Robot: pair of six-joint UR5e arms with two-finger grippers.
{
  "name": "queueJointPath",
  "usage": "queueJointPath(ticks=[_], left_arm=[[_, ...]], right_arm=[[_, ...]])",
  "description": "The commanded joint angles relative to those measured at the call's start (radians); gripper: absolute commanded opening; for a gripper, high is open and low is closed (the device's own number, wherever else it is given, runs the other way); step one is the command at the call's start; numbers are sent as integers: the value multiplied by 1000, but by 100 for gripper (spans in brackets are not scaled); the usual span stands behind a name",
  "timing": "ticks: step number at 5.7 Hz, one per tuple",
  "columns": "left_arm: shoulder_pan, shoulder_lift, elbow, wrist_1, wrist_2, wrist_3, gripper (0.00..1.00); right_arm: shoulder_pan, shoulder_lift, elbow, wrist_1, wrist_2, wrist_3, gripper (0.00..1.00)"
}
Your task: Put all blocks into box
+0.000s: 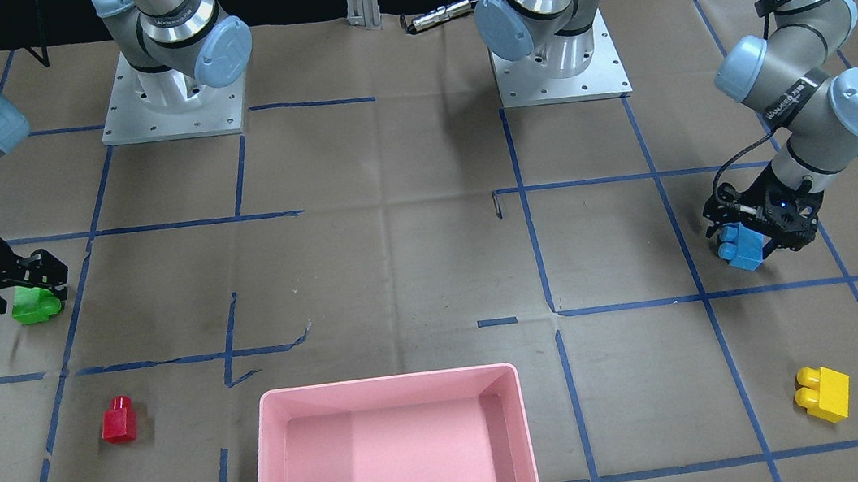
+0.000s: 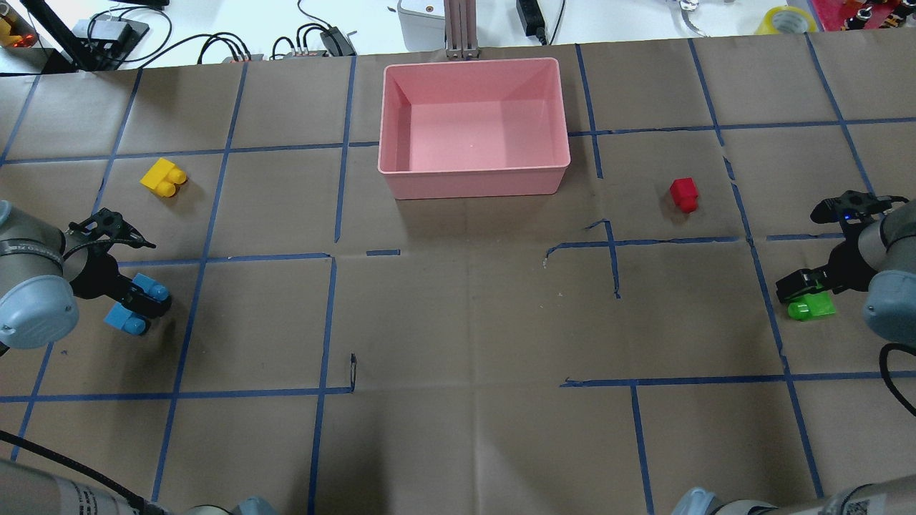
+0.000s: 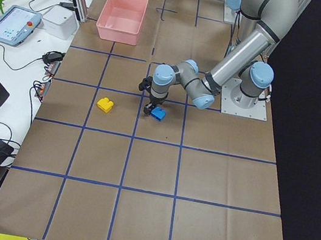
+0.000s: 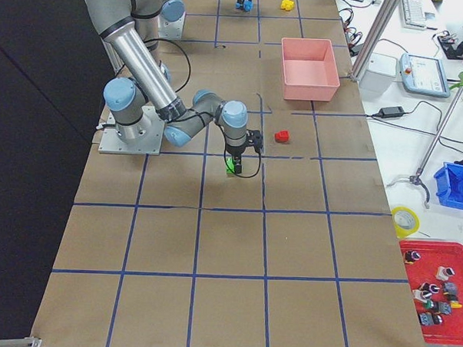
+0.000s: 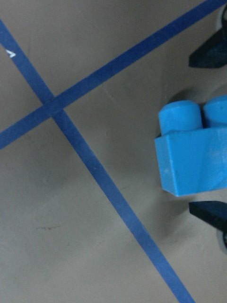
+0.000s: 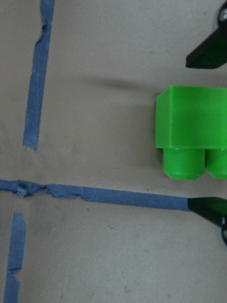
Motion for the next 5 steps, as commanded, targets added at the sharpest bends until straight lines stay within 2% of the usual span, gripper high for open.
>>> queueJointPath(ticks=[1,2,3,5], left_arm=[[10,0,-4,1,1,4,83],[10,0,-4,1,2,4,69],[10,1,-1,1,2,2,53],[10,9,14,1,2,-8,23]], right_arm=[[0,0,6,0,-15,0,90],[0,0,8,1,-18,0,81],[0,0,8,12,-61,-2,56],[0,-15,-15,33,-89,-6,15]])
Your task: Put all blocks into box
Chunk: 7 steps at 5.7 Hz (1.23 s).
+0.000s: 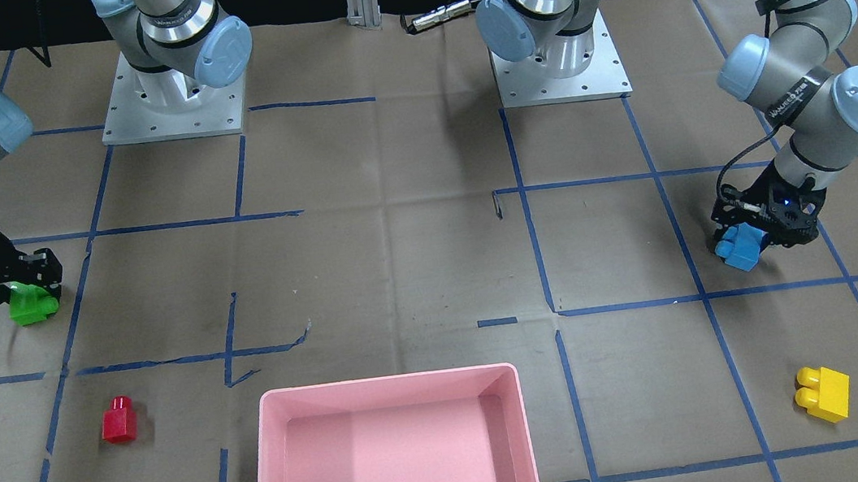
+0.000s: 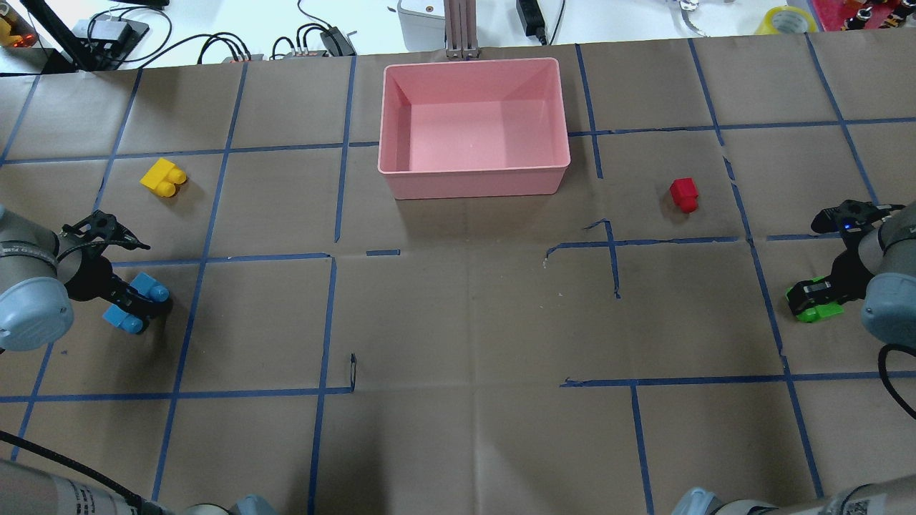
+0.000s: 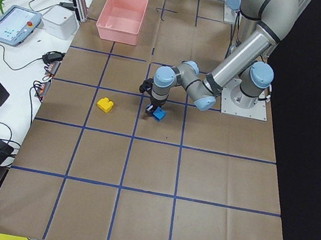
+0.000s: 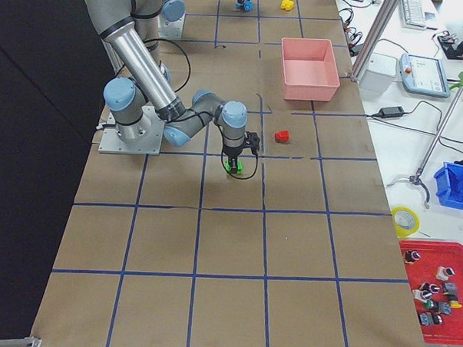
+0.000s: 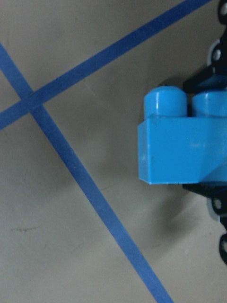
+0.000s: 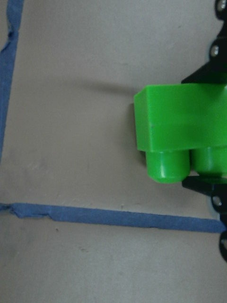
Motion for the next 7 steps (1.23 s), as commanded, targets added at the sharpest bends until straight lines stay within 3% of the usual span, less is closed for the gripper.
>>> queueJointPath(ticks=[1,2,3,4,5,7], left_arm=[[-3,41,50,-14,3,-36,19],[-8,101,145,-159,5,-62,18],[-12,126,302,-376,5,-129,17],[-49,114,492,-591,2,-227,17],[-107,84,637,-725,2,-354,17],[-240,-11,811,-771,0,-620,17]], right_arm=[[5,-48,-97,156,-44,-2,6],[14,-109,-202,300,-34,6,5],[58,-134,-313,382,-22,13,5],[137,-129,-464,507,-14,73,5],[200,-119,-618,650,13,201,5],[373,-29,-812,680,78,399,6]])
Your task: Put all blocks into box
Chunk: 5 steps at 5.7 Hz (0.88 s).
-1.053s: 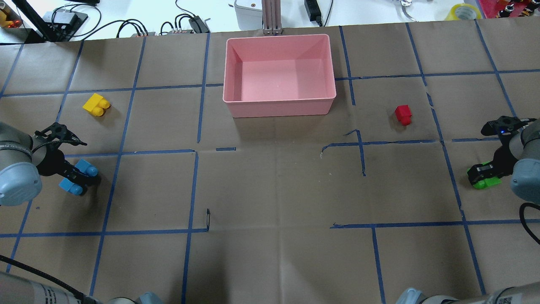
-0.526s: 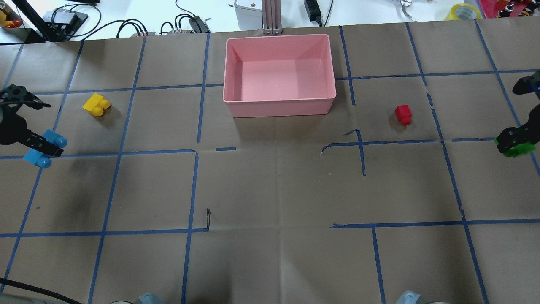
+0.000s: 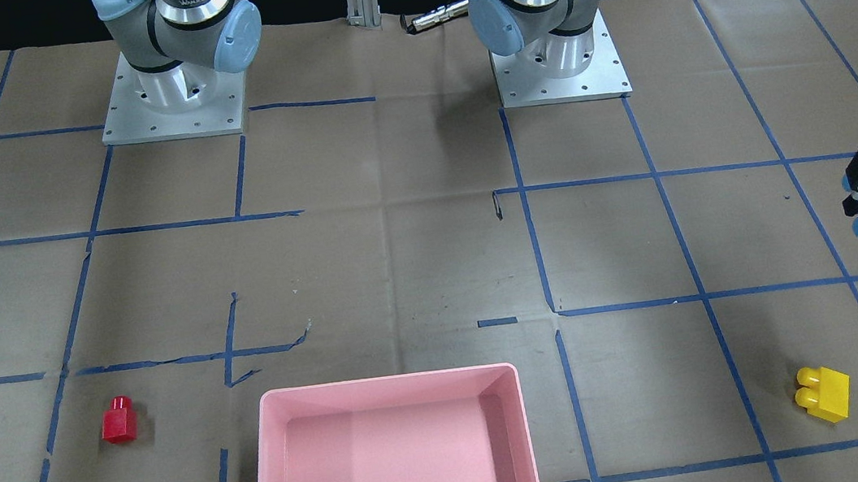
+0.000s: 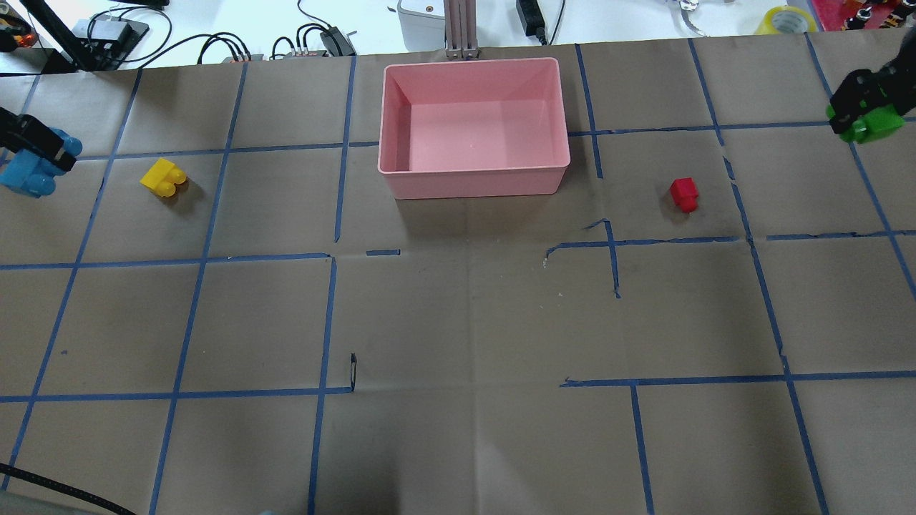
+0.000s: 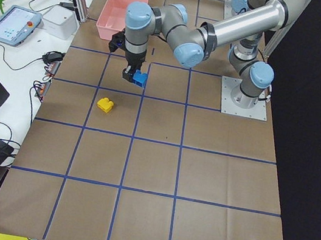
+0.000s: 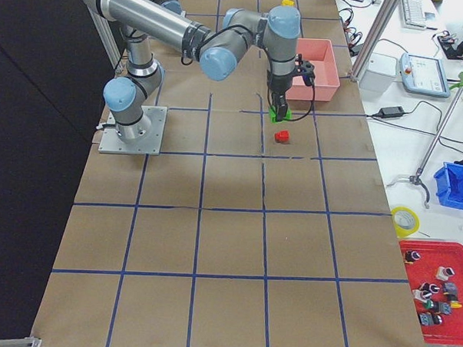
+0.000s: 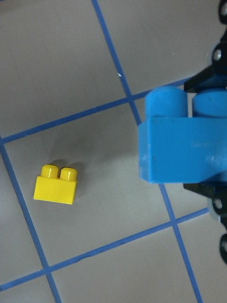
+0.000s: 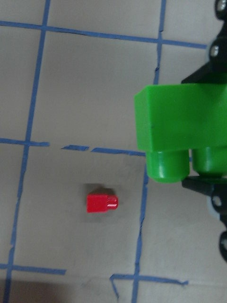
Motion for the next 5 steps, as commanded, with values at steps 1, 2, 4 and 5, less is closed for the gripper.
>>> queueJointPath(ticks=[1,2,4,5], left_arm=[[-172,-118,190,-45,-2,-308,17],[-276,-210,334,-98,-2,-487,17],[-485,-391,608,-171,-5,-793,17],[-562,-436,628,-159,-13,-908,16]], right_arm=[[193,117,-179,14,30,221,6],[325,209,-274,14,30,387,7],[488,387,-438,12,27,594,8],[549,450,-450,6,33,712,9]])
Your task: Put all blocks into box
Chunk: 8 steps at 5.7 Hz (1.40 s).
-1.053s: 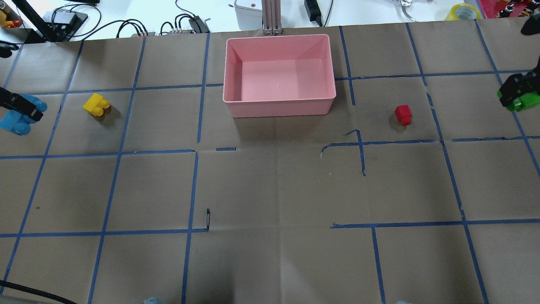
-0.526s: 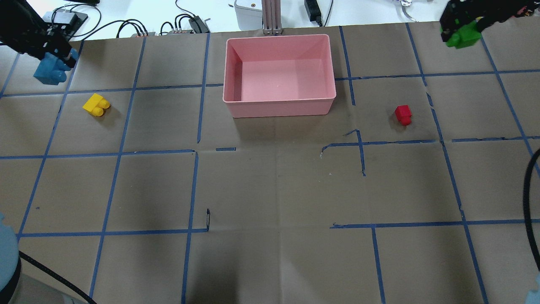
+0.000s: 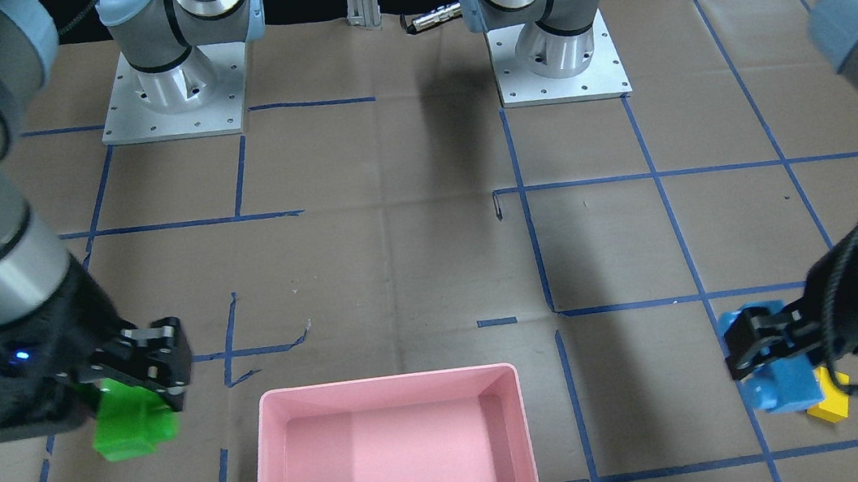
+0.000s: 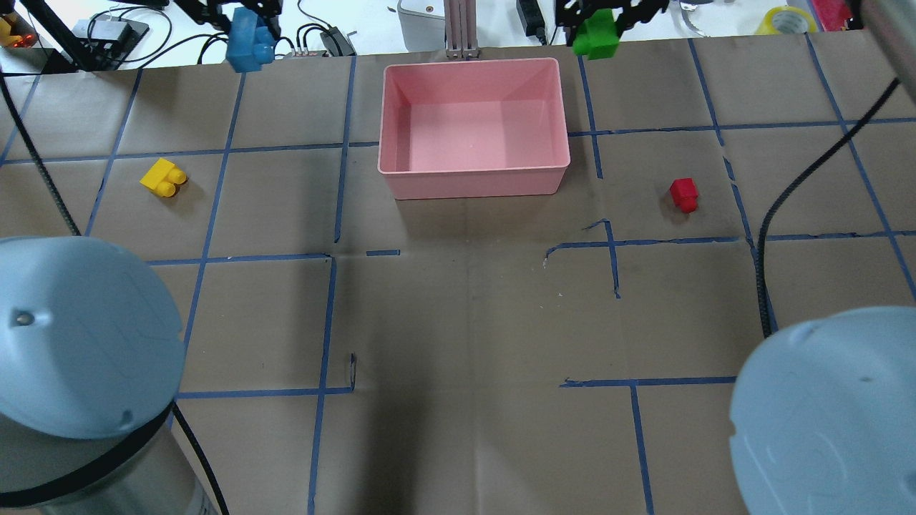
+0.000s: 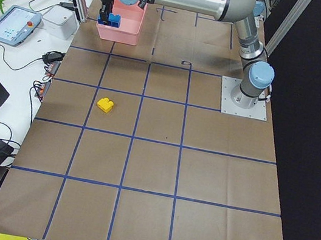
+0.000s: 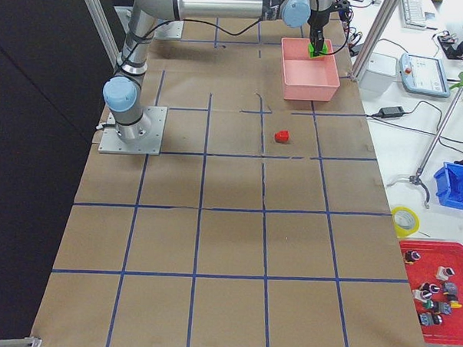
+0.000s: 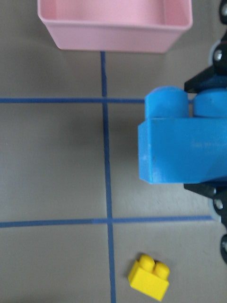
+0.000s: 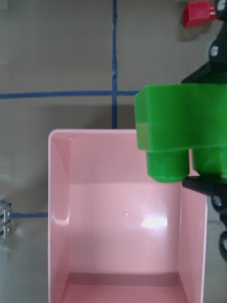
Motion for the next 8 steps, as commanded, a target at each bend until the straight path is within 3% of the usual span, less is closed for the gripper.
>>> queueJointPath(ticks=[1,2,3,4,6,7,8], left_arm=[[-121,-85,41,32,-4,-177,16],[-148,-122,36,66,-9,-234,16],[-185,-163,33,115,-14,-274,16],[-190,-173,27,119,-90,-276,16],[-192,-173,24,117,-93,-279,16],[-192,-170,10,117,-95,-279,23],[-190,-153,-17,120,-92,-303,85]], right_arm=[[92,90,-28,-12,25,156,11],[92,108,-28,-48,22,147,68],[92,119,-22,-122,10,141,99],[86,119,-3,-125,10,133,100],[-5,90,4,-110,20,3,100],[-71,78,16,-105,22,-99,100],[-121,60,21,-81,22,-170,100]])
